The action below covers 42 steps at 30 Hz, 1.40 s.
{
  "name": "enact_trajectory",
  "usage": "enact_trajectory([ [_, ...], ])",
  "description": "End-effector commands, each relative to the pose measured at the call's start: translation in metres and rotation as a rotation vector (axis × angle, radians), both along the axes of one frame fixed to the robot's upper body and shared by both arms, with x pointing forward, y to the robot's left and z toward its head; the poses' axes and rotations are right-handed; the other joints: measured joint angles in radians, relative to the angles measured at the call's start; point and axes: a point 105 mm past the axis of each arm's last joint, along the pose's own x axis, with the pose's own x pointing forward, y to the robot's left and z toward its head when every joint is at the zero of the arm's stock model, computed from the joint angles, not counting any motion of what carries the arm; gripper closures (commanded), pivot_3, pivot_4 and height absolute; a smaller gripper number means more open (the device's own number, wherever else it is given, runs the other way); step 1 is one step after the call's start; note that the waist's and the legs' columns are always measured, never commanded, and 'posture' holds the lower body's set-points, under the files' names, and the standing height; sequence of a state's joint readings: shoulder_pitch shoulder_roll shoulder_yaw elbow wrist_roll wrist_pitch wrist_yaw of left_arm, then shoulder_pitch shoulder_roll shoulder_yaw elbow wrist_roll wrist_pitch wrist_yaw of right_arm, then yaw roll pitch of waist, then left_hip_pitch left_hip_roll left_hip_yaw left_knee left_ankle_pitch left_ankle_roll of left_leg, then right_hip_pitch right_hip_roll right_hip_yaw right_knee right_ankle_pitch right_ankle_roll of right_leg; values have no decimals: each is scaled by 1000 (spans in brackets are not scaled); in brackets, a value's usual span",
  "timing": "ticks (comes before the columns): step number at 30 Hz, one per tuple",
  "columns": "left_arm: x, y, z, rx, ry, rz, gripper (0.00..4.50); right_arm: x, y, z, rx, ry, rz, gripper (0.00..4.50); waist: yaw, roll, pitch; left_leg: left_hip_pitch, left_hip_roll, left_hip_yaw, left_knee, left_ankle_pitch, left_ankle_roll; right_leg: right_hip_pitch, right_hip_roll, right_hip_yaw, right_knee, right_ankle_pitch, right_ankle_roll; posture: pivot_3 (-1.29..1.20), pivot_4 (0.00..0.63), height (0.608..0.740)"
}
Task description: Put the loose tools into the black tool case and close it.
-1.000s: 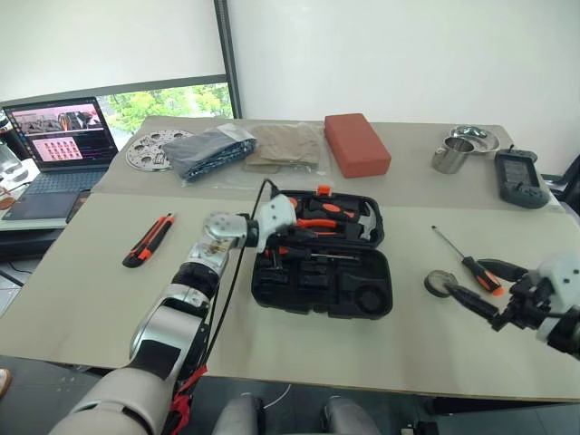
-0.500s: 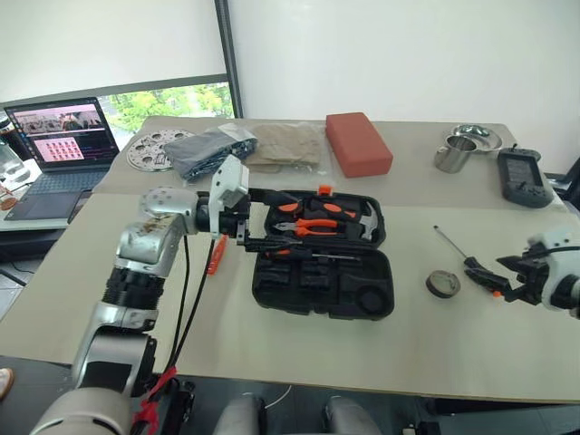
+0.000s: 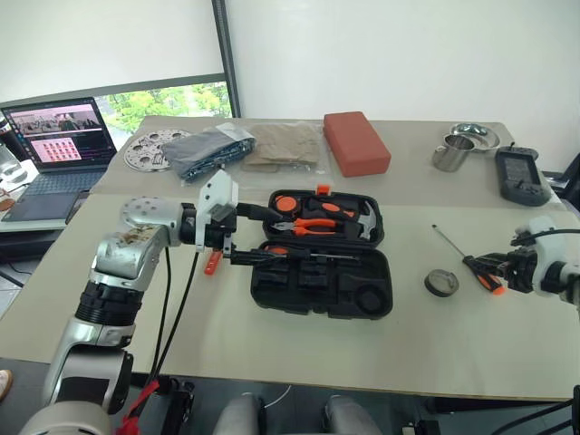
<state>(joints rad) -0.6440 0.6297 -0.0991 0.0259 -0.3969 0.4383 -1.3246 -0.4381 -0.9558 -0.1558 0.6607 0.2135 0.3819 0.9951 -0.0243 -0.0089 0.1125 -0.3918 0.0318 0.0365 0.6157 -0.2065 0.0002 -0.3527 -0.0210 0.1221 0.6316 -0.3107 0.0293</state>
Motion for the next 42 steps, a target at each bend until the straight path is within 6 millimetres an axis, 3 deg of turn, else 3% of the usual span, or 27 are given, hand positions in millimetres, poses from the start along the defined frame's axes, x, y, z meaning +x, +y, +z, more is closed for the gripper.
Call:
enact_trajectory([
  [1, -4, 2, 12, -10, -51, 0, 0, -1, -4, 5, -39, -2, 17, 4459, 0, 0, 0, 0, 0, 0, 0, 0, 0, 0, 0, 0, 0, 0, 0, 0, 150, 740],
  [7, -2, 5, 12, -1, -59, 12, 0, 1, -4, 10, -69, -5, 52, 4459, -1, 0, 0, 1, 0, 0, 0, 0, 0, 1, 0, 0, 0, 0, 0, 0, 150, 740],
  [10, -1, 5, 13, -2, -68, 16, 0, -1, 0, 14, -45, -6, 78, 3727, -1, 0, 0, 1, 0, 0, 0, 0, 0, 1, 0, 0, 0, 0, 0, 0, 150, 740],
  [15, -1, 4, 13, -1, -76, 19, 0, 1, -3, 14, -38, 8, 42, 2048, 0, 0, 0, 1, 0, 0, 0, 0, 0, 1, 0, 0, 0, 0, 0, 0, 150, 740],
  [25, -1, 4, 16, 0, -94, 21, 0, -3, -13, -5, -99, 119, 7, 2048, -8, 0, 0, 1, 0, 1, 0, 0, 0, 1, 0, 1, 0, 0, 0, 0, 150, 740],
  [30, -3, 7, 16, 0, -93, 26, 0, 0, -15, -2, -99, 106, 2, 3479, -14, 0, 0, 1, 0, 0, 0, 0, 0, 1, 0, 0, 0, 0, 0, 0, 150, 740],
  [33, -5, 9, 15, 6, -90, 30, 0, 8, -13, 14, -146, 48, 33, 3569, -16, 0, 0, 1, 0, 0, 0, 0, 0, 1, 0, 0, 0, 0, 0, 0, 150, 740],
  [36, -9, 14, 19, 0, -89, 37, 0, 22, 7, 44, -148, -48, 117, 3569, -20, 4, 3, 1, 0, 0, 0, 0, 0, 1, 0, 1, 0, 0, 0, 0, 150, 740],
  [39, -16, 22, 20, 1, -74, 52, 0, 31, 57, 69, -124, -120, 320, 3569, -32, 8, 7, 2, 1, -1, 0, 0, 0, 1, 0, 2, 1, 0, 0, 0, 150, 740],
  [42, -22, 34, 17, 23, -58, 87, 0, 27, 103, 77, -116, -141, 501, 3569, -41, 9, 7, 3, 2, -5, -2, 0, 0, 0, 1, 1, 2, 0, 0, 0, 150, 740],
])
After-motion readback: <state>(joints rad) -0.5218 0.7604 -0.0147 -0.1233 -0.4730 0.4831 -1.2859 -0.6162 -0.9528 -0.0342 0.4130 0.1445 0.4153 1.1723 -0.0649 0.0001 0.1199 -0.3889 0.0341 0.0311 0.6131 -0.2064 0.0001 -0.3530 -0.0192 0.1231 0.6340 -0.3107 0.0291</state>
